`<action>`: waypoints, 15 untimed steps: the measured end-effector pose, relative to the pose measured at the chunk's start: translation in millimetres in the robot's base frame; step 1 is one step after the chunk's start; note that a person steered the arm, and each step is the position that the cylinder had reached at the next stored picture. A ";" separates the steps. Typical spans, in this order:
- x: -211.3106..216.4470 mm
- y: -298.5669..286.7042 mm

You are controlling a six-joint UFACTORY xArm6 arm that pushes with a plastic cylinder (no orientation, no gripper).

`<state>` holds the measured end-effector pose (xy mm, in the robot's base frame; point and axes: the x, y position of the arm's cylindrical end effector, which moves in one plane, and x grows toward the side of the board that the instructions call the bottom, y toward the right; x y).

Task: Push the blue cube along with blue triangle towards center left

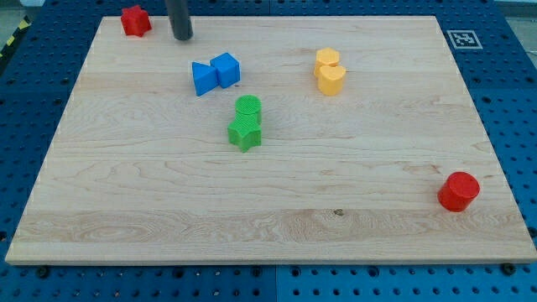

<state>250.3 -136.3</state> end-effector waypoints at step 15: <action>93.1 105.2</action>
<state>343.4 -31.1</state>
